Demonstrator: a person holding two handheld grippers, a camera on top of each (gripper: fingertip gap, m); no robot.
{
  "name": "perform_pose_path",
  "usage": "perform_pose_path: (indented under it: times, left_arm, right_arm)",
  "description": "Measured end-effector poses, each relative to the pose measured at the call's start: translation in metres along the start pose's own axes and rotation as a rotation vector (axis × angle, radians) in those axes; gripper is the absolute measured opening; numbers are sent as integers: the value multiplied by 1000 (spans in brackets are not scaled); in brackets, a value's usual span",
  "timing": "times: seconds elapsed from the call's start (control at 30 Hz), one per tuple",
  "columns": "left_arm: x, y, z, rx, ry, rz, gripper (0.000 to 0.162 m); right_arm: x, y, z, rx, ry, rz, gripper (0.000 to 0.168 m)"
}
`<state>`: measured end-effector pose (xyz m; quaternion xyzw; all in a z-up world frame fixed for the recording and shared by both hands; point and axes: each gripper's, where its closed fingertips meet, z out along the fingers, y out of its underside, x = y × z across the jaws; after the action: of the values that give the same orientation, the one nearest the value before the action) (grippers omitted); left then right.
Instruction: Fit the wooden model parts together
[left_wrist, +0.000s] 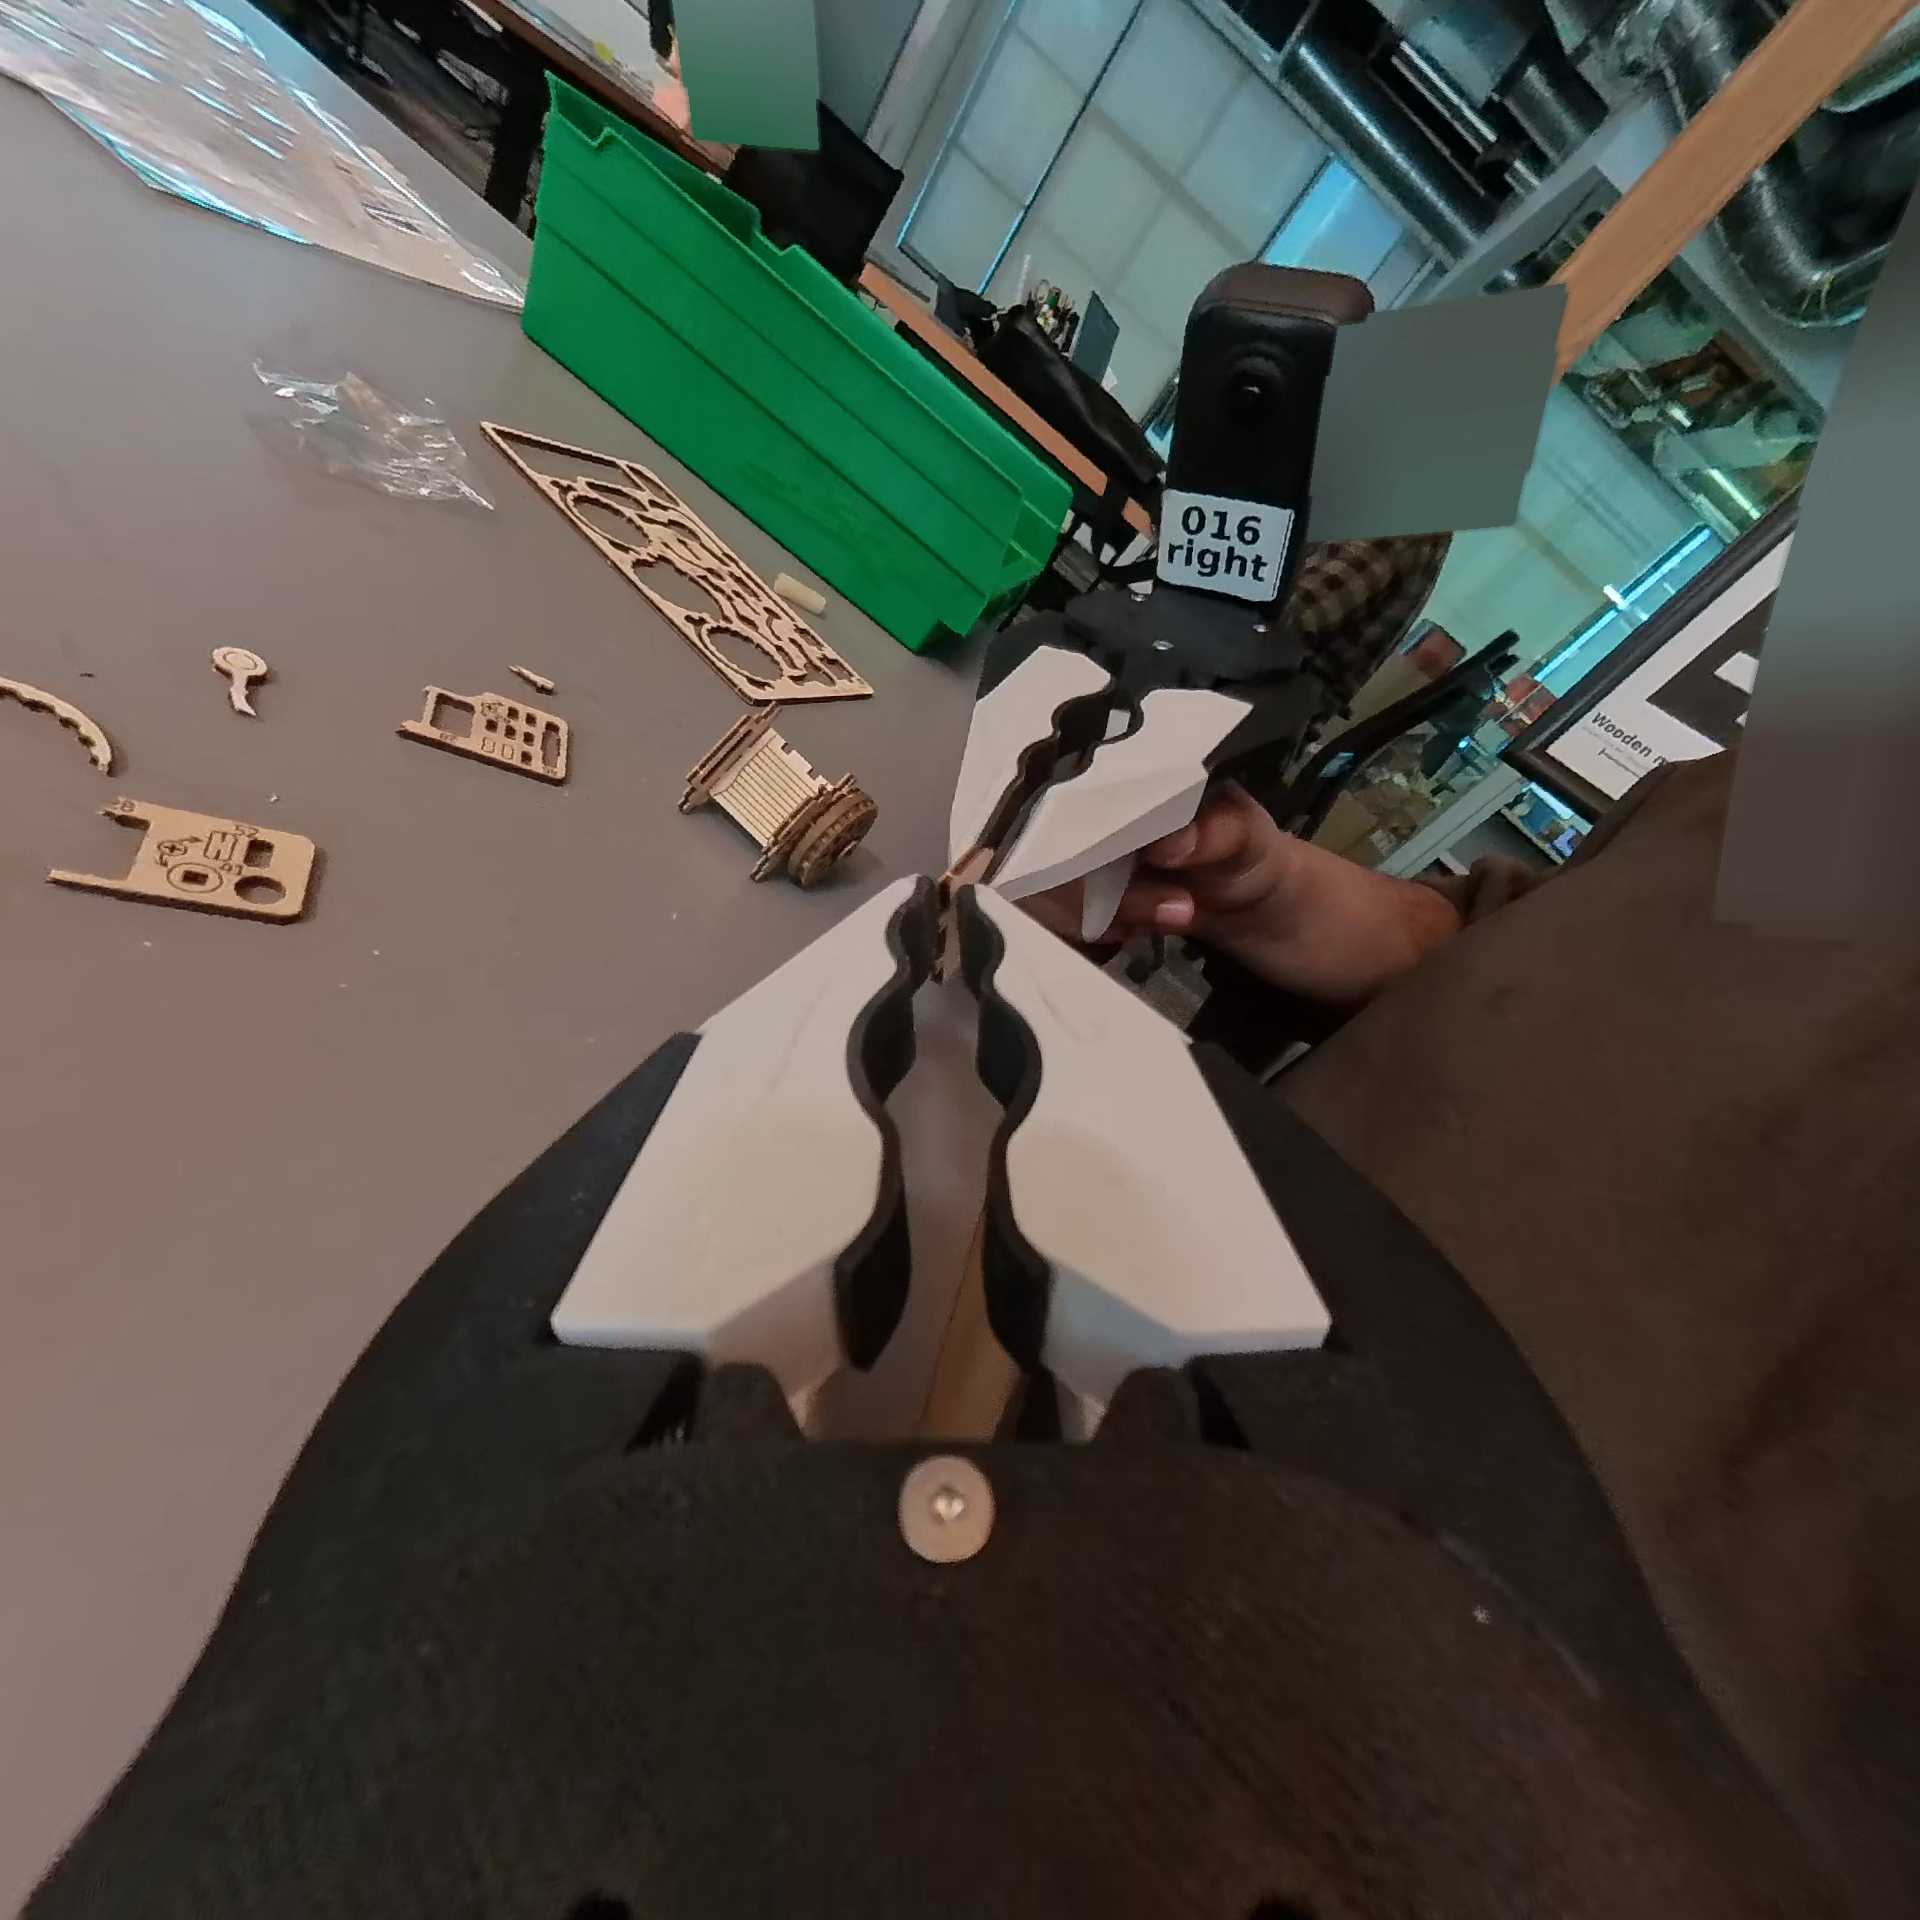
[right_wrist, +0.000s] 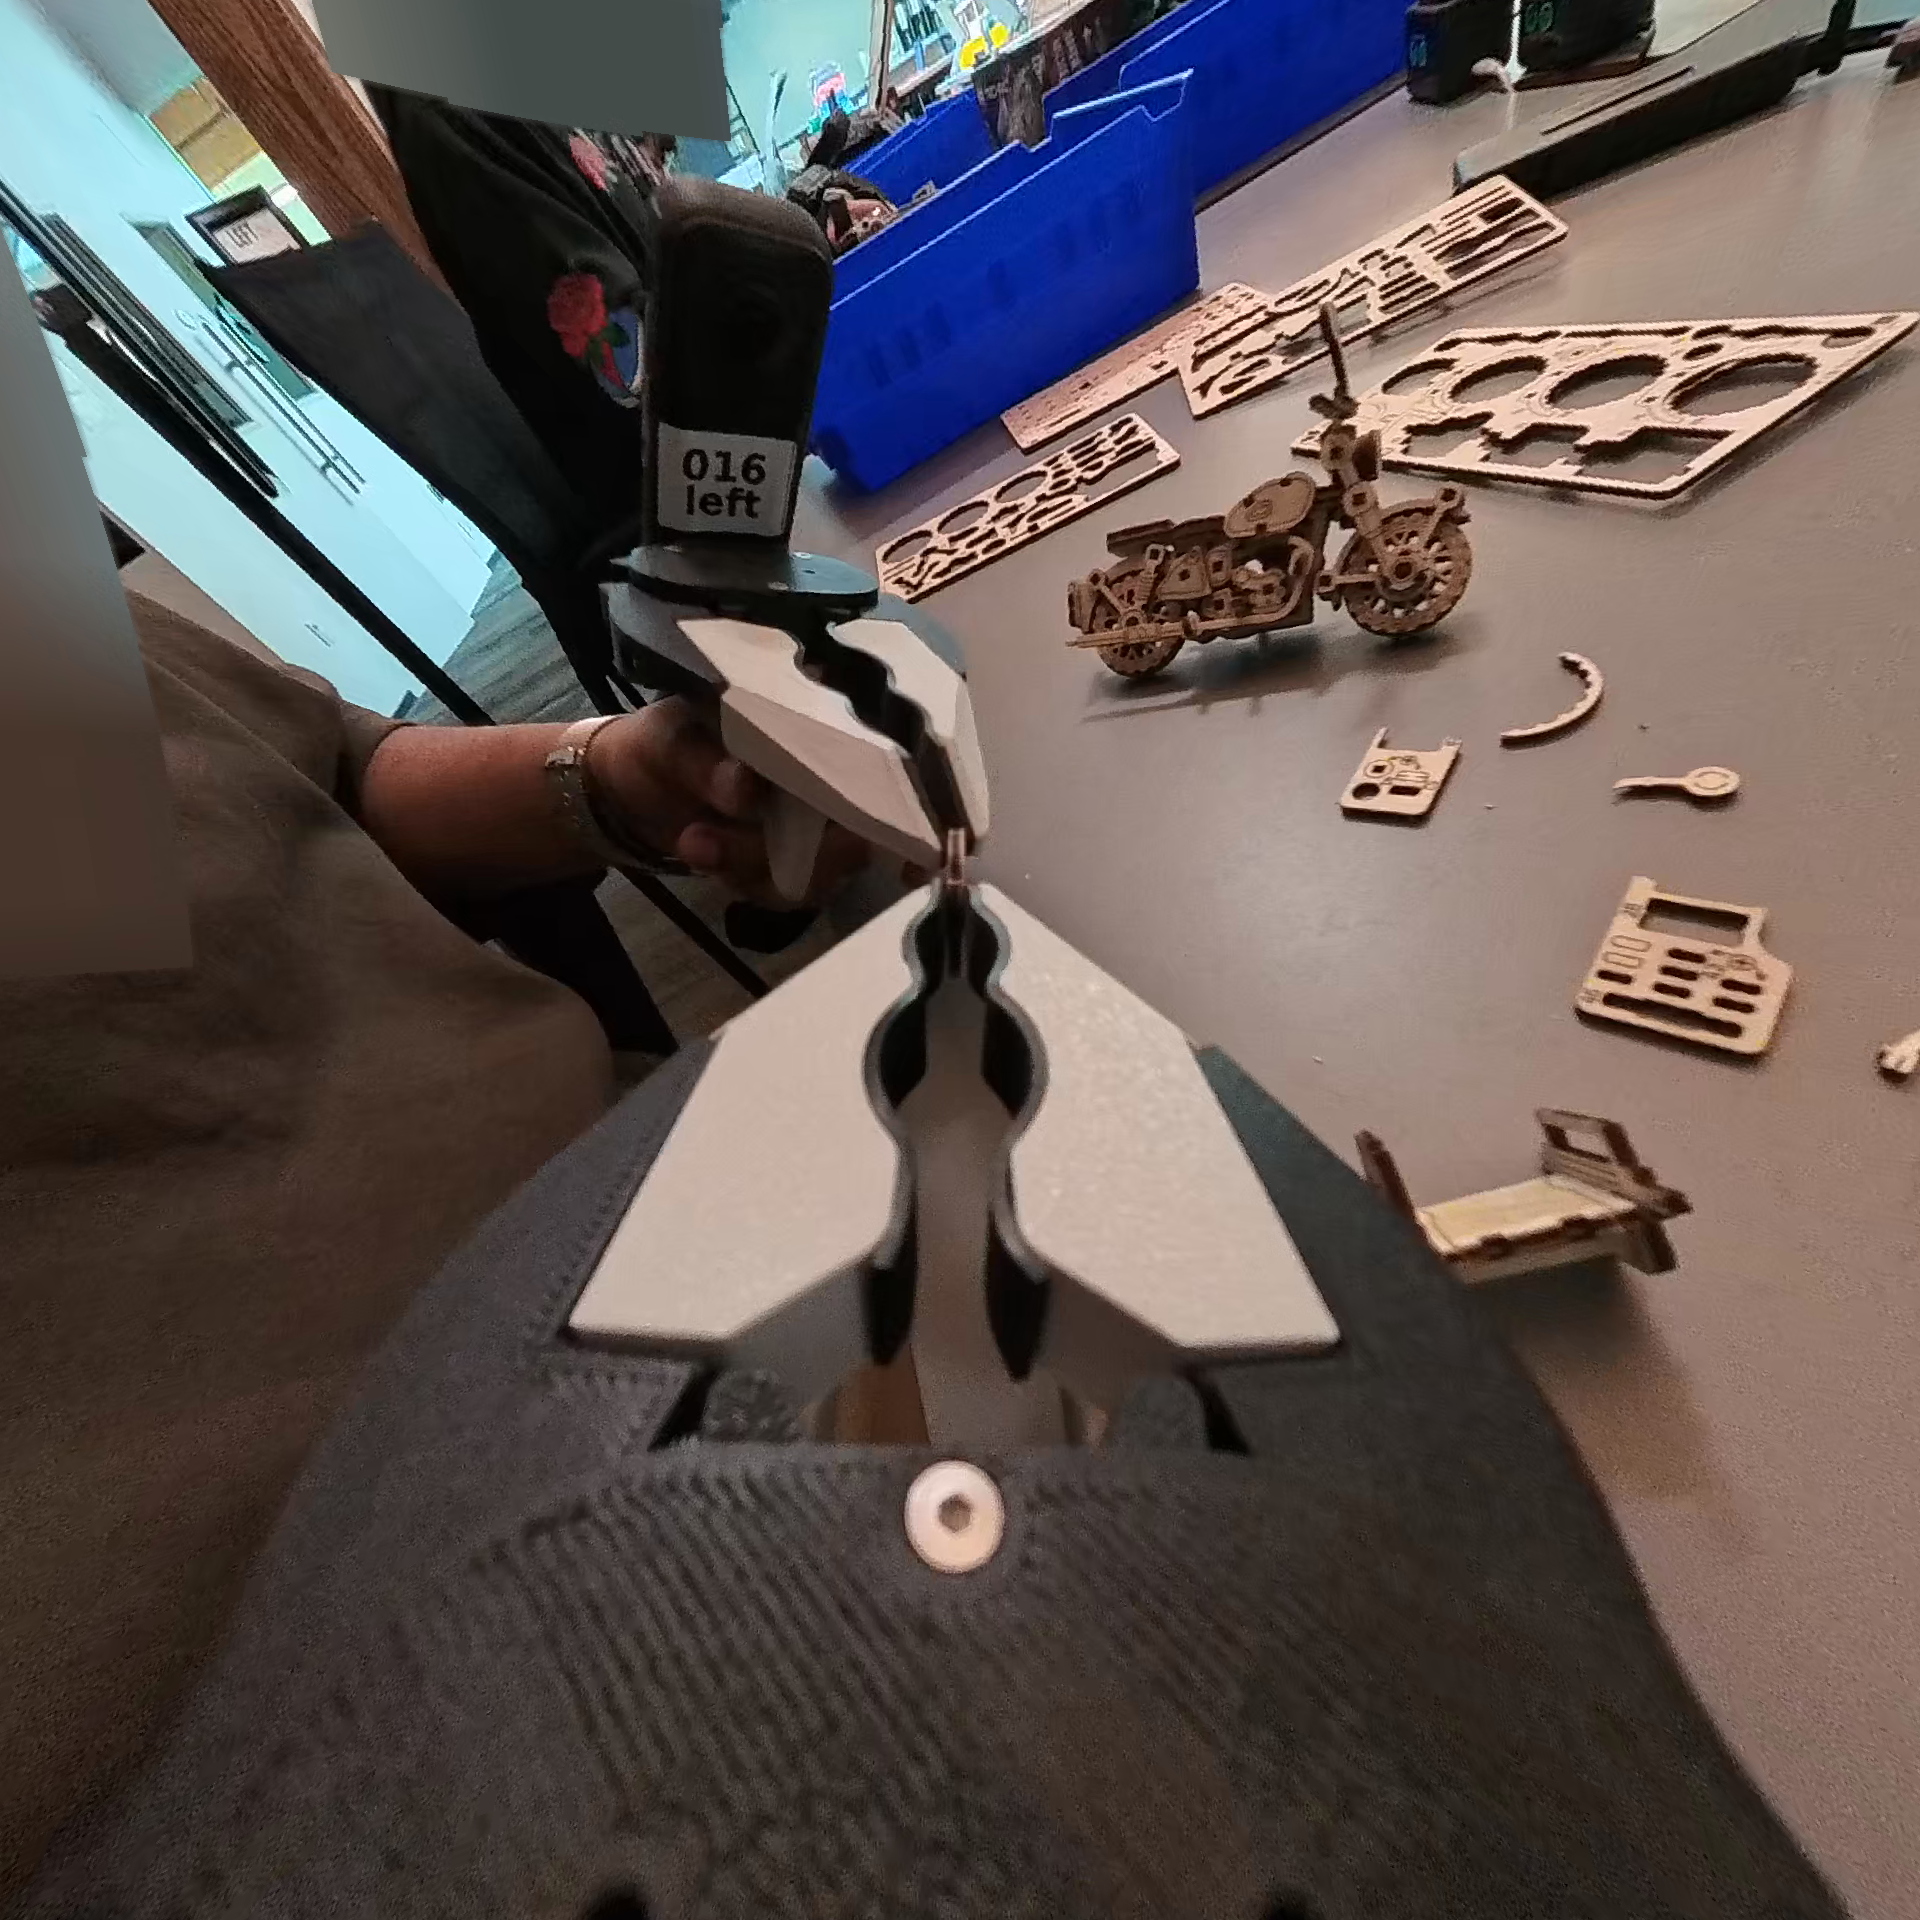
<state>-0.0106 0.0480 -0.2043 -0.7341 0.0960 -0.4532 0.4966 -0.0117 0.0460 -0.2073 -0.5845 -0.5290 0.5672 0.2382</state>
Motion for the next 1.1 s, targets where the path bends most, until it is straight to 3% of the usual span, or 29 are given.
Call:
perform_pose_path:
  times: [1.1]
  left_arm:
    - [0,3,-1,-16,37,-62,0]
  right_arm:
    - [2,-8,-5,55,-10,52,0]
